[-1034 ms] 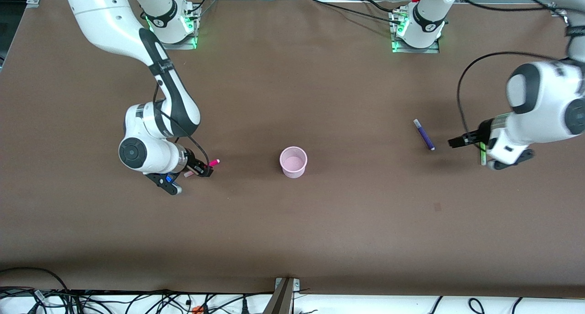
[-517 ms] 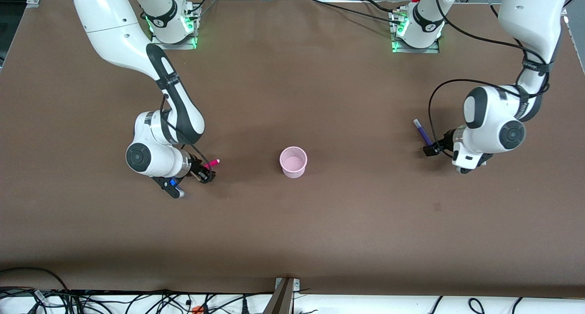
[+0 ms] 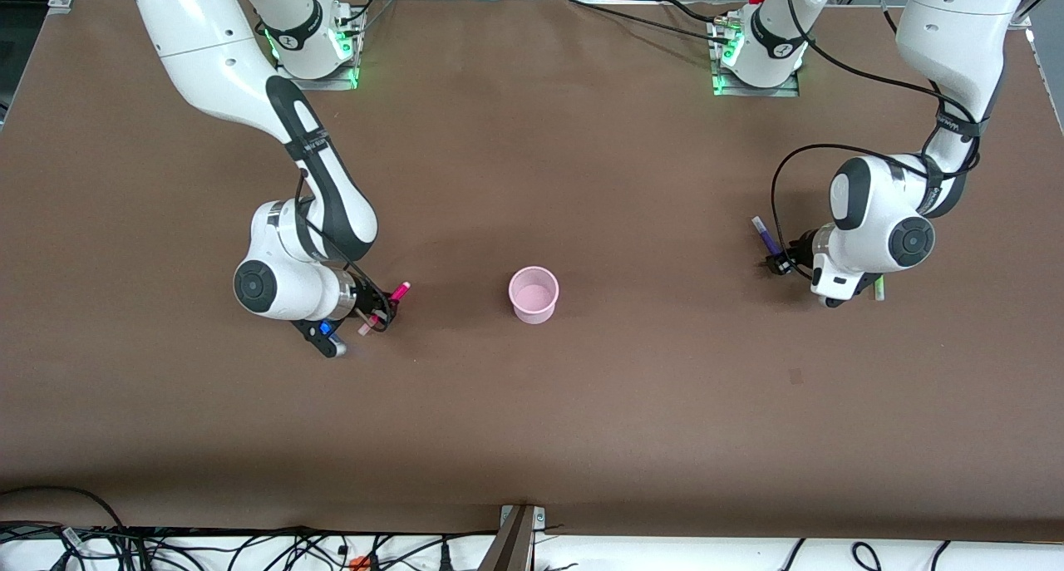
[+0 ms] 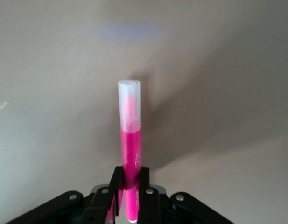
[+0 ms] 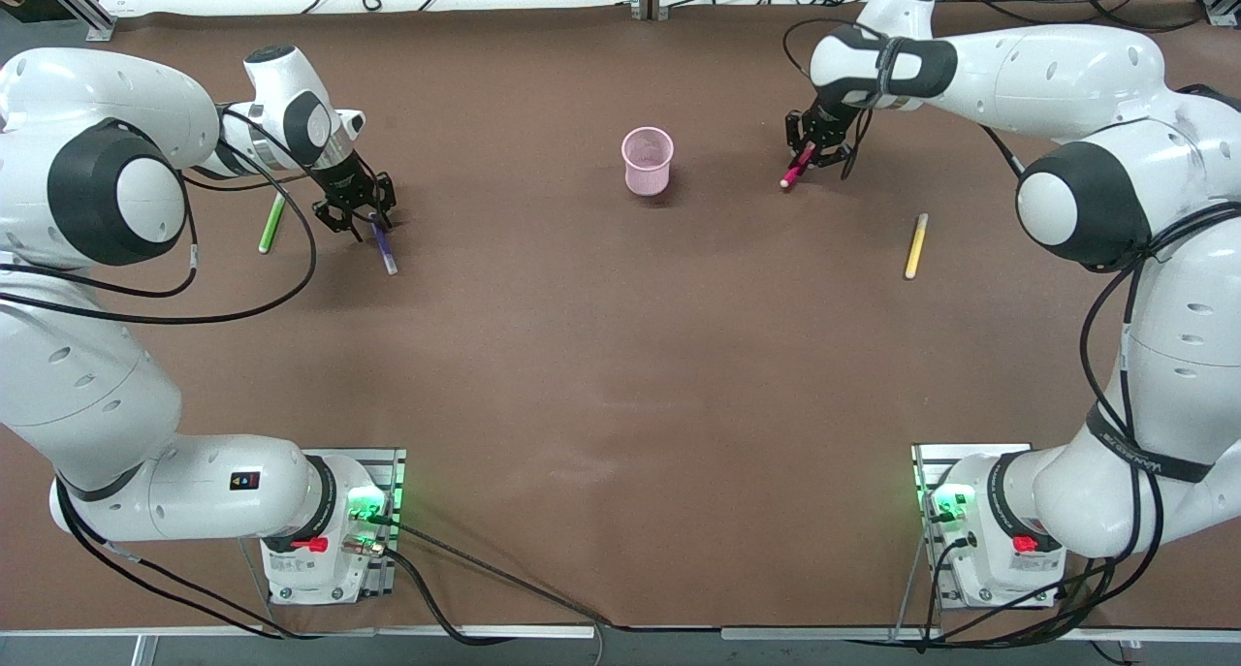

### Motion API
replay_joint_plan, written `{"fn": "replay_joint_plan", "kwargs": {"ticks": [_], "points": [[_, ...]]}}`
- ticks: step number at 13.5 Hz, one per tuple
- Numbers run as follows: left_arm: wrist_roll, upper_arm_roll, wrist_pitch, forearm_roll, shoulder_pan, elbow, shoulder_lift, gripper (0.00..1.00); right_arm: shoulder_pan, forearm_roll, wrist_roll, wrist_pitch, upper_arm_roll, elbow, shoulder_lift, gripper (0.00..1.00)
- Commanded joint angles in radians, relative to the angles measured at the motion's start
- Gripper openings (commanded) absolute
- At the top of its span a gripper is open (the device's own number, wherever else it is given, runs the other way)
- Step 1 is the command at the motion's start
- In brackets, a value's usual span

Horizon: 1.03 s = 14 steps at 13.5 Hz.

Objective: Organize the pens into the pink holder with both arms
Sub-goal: 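Carry the pink marker over the pink cup and drop it in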

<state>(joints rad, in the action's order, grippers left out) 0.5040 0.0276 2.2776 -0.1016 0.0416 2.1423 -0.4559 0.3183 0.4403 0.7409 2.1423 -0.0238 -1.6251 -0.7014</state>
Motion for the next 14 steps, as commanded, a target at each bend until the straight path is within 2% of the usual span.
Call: {"fn": "replay_joint_plan", "kwargs": {"ticks": [1,2,3,4,5,7,9,11,14], "points": [[-0.038,0.003,0.011,-0.015,0.004,-0.004,-0.014,0.40,-0.005,0.188,0.050,-0.216,0.004,0.107,0.049,0.00],[-0.039,0.003,0.011,-0.015,0.004,-0.005,-0.023,0.37,-0.005,0.263,0.105,-0.281,0.005,0.157,0.051,0.00],[-0.041,0.003,0.014,-0.015,0.004,-0.007,-0.030,0.26,-0.005,0.334,0.154,-0.327,0.005,0.195,0.051,0.00],[-0.045,0.003,0.020,-0.015,0.006,-0.009,-0.030,0.09,-0.004,0.416,0.202,-0.350,0.011,0.217,0.049,0.00],[-0.047,0.003,0.020,-0.015,0.006,-0.009,-0.027,0.00,-0.004,0.517,0.222,-0.342,0.039,0.218,0.045,0.00],[-0.047,0.005,0.017,-0.015,0.006,-0.013,-0.021,0.00,0.005,0.699,0.222,-0.283,0.076,0.212,0.025,0.00],[-0.048,0.006,-0.009,-0.018,0.012,-0.039,-0.006,0.00,0.066,0.805,0.224,-0.190,0.081,0.209,0.004,0.00],[-0.048,0.008,-0.120,-0.030,0.012,-0.103,0.040,0.00,0.110,0.874,0.207,-0.113,0.081,0.209,-0.036,0.00],[-0.036,0.006,-0.318,-0.033,0.012,-0.267,0.091,0.00,0.157,0.916,0.184,0.002,0.081,0.211,-0.090,0.00]]}}
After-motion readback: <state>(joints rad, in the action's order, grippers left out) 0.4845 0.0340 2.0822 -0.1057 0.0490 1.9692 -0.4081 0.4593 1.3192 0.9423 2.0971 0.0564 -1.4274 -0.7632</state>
